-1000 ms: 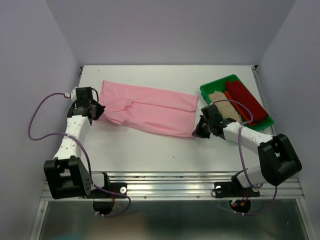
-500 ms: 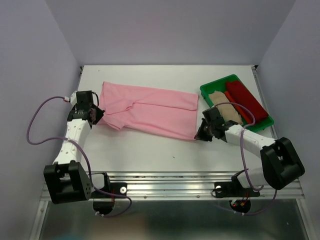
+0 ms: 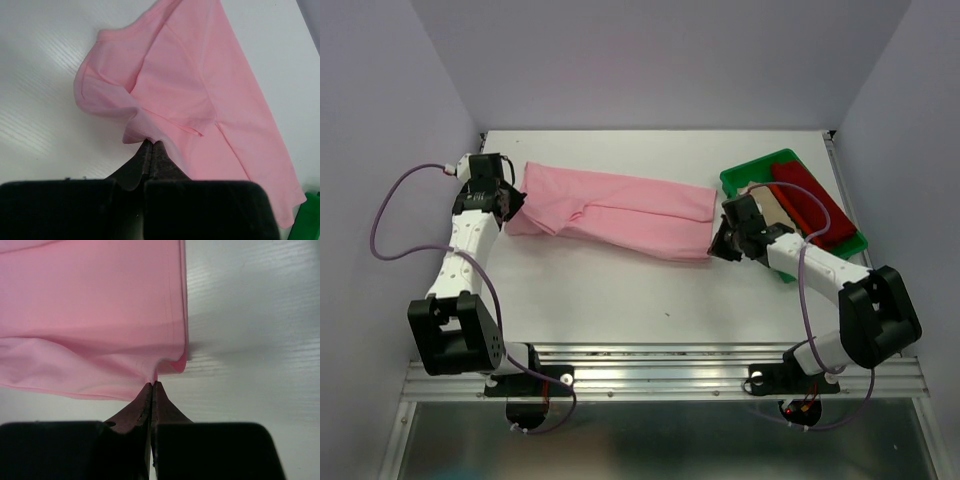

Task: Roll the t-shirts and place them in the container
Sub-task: Fold the T-shirt at the center of the board.

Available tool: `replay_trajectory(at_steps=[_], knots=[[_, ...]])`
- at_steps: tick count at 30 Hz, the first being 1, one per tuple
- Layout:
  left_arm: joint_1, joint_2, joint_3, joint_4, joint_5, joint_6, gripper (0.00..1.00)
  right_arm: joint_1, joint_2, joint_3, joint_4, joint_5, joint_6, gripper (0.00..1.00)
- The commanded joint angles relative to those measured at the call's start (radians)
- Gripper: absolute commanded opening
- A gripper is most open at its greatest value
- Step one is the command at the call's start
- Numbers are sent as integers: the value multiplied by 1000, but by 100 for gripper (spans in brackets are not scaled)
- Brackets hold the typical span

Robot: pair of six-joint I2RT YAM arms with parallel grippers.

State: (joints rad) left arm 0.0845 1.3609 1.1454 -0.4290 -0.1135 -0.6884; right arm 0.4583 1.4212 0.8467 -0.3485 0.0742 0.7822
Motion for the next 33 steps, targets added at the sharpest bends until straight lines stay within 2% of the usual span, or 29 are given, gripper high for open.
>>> replay_trajectory(at_steps=[1,14,33], knots=[[-3,47,85,48,-18,15,0,-33,38,106,6,45,-58,1],[-15,201,146,145,-28,49,0,-81,203,259,25,72,-133,1],[-54,376,237,177,-43,96,0,-109,337,316,57,72,-147,1]])
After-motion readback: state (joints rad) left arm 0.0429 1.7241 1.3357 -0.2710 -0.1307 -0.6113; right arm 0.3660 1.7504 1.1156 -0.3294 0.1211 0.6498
